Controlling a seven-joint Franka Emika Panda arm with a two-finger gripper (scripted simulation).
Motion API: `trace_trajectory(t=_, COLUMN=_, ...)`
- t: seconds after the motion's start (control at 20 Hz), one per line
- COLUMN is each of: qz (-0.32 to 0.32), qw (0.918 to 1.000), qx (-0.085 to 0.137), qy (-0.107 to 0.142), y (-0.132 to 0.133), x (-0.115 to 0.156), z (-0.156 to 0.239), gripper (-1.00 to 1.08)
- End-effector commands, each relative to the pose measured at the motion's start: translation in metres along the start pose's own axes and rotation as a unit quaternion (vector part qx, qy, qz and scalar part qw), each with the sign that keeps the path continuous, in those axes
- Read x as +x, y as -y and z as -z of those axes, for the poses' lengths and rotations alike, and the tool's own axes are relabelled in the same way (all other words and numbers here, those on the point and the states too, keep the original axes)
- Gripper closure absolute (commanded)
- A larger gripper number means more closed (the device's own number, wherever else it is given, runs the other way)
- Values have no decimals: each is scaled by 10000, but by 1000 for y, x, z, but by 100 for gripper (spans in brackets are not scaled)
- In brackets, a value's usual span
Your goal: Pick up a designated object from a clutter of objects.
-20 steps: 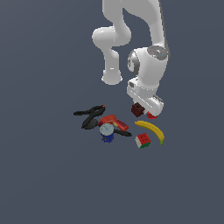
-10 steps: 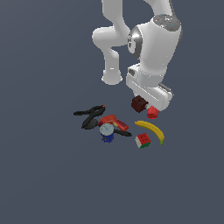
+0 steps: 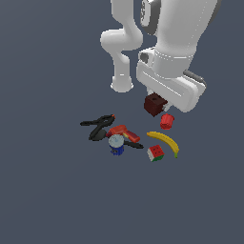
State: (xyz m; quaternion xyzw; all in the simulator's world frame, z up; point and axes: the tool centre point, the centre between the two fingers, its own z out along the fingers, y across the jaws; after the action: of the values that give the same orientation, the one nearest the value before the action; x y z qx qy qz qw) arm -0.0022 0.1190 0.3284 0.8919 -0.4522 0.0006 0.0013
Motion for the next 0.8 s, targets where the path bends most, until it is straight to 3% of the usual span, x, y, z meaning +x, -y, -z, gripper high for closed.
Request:
trace_trajectory(t=0.0, qz=6, qw=10000, qx=6, qy=1, y=6, x=8, z=20, gripper=108)
trace_trajectory(t=0.75, qz=18, qw=10000, qx=8, qy=7, y=34, x=43, z=102, gripper=108)
